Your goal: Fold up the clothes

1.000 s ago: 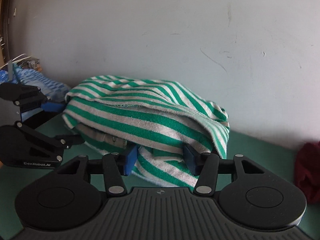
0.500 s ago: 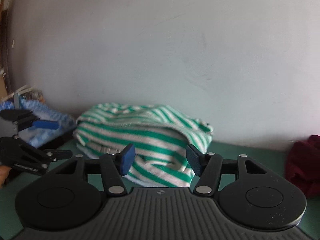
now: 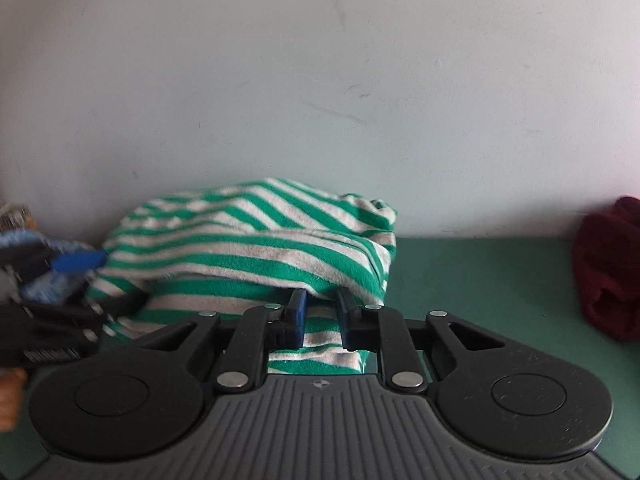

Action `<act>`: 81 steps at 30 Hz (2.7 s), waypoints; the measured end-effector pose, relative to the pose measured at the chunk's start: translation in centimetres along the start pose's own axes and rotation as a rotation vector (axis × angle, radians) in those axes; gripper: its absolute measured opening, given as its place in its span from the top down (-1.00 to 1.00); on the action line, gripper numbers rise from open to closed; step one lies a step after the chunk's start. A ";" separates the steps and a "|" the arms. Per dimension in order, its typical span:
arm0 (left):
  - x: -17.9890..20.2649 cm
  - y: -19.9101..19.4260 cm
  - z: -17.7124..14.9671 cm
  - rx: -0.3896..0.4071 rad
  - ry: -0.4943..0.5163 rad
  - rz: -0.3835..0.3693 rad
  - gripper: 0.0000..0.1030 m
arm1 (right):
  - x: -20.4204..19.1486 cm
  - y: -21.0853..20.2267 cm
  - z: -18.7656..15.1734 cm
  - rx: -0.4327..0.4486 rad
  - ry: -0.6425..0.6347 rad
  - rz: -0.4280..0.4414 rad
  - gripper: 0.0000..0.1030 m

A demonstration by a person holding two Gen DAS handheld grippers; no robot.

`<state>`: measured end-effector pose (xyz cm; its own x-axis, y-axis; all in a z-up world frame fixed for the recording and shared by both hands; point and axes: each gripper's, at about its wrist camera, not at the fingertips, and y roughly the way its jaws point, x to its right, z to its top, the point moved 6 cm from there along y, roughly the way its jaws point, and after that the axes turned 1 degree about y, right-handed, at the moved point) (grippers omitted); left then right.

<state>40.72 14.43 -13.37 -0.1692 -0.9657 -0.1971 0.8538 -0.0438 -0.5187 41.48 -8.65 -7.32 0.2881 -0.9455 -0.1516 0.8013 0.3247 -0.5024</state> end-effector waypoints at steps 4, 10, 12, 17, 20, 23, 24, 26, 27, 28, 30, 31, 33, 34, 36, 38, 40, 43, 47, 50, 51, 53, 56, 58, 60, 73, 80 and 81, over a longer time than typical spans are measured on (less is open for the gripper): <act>-0.2 0.2 0.0 -0.008 0.001 0.008 -0.53 | -1.8 -0.7 1.4 0.055 -0.136 0.017 0.14; -0.1 0.7 0.1 -0.009 0.028 0.008 -0.55 | -2.9 -0.4 -1.4 0.033 -0.403 -0.049 0.12; -0.3 0.7 0.2 -0.009 0.026 -0.003 -0.49 | -2.3 -0.7 -1.5 0.051 -0.368 -0.055 0.35; -0.6 -0.3 0.4 -0.002 0.042 -0.042 0.08 | -2.1 -2.1 -1.1 0.072 -0.298 -0.016 0.99; -0.3 -0.6 -0.5 -0.006 0.067 -0.053 0.13 | -3.5 -1.9 -2.9 0.030 -0.392 0.009 0.99; 0.1 -0.8 -0.4 -0.009 0.093 -0.050 0.14 | -4.1 -0.3 -5.4 -0.040 -0.490 0.010 0.98; 0.2 -0.9 -0.2 -0.009 0.099 -0.051 0.14 | -4.3 -0.3 -5.6 -0.039 -0.514 0.006 0.98; 0.1 -1.4 0.0 -0.009 0.116 -0.060 0.14 | -4.2 -0.7 -4.7 -0.059 -0.484 0.017 0.77; 0.0 -1.9 0.1 -0.006 0.121 -0.068 0.13 | -4.2 -1.4 -4.1 -0.061 -0.456 0.031 0.63; -0.2 -2.5 0.3 0.004 0.114 -0.080 0.11 | -4.2 -2.3 -3.3 -0.037 -0.421 0.048 0.35; -0.9 -3.8 1.3 0.047 0.075 -0.112 0.06 | -4.0 -4.2 -1.5 0.032 -0.334 0.080 0.25; -1.2 -4.3 1.9 0.068 0.052 -0.124 0.03 | -3.7 -4.6 -0.6 0.071 -0.261 0.090 0.24; -1.8 -4.2 3.2 0.105 -0.004 -0.129 -0.01 | -2.9 -4.3 0.8 0.132 -0.084 0.117 0.24; -1.8 -3.6 3.5 0.095 -0.021 -0.126 -0.02 | -2.6 -3.5 1.2 0.143 0.005 0.139 0.27; -1.9 -1.3 3.2 0.037 -0.041 -0.115 -0.02 | -2.7 -1.0 1.2 0.136 0.060 0.125 0.38; -2.3 0.3 1.9 -0.006 -0.077 -0.110 -0.04 | -2.7 1.8 0.3 0.099 0.029 0.037 0.41; -2.7 1.2 0.5 -0.025 -0.116 -0.111 -0.13 | -1.3 4.4 -1.6 0.025 0.058 -0.028 0.41; -2.0 0.6 0.0 -0.026 -0.087 -0.118 -0.21 | 0.8 5.4 -3.0 -0.012 0.181 0.014 0.38; -1.6 0.2 -0.3 -0.024 -0.052 -0.105 -0.31 | 1.5 3.2 -1.0 0.071 0.213 -0.066 0.30; -1.3 0.5 -0.3 -0.029 -0.064 -0.097 -0.39 | 1.9 3.7 1.1 0.143 0.291 -0.028 0.29; -1.1 0.6 -0.3 -0.030 -0.057 -0.088 -0.41 | 1.8 4.5 1.8 0.149 0.311 -0.004 0.27; -0.8 0.5 -0.4 -0.031 -0.047 -0.073 -0.43 | 1.7 7.2 2.4 0.087 0.372 0.071 0.26; -0.9 0.6 -0.2 -0.037 -0.060 -0.079 -0.43 | 3.2 11.0 1.2 -0.039 0.492 0.058 0.50; -0.9 0.5 -0.2 -0.040 -0.057 -0.081 -0.43 | 4.3 11.5 0.2 -0.052 0.539 0.037 0.52; -0.8 -0.2 -0.3 -0.037 -0.049 -0.075 -0.43 | 4.4 10.5 0.5 -0.050 0.517 0.002 0.52; 5.0 -14.9 -5.3 -0.020 -0.114 -0.007 -0.85 | -3.5 -1.2 -2.1 -0.017 -0.064 -0.168 -0.20; 9.6 -23.8 -10.6 -0.115 -0.237 -0.017 -0.90 | -6.7 -13.8 -10.1 -0.100 -0.026 0.007 -0.31; 10.4 -24.9 -11.3 -0.133 -0.248 -0.016 -0.90 | -7.7 -15.3 -12.2 -0.129 -0.037 0.010 -0.32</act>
<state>12.12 8.38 -11.90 -0.0424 -0.9990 0.0126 0.7769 -0.0409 -0.6283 20.64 -6.60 -8.83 0.3169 -0.9399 -0.1269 0.7246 0.3263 -0.6070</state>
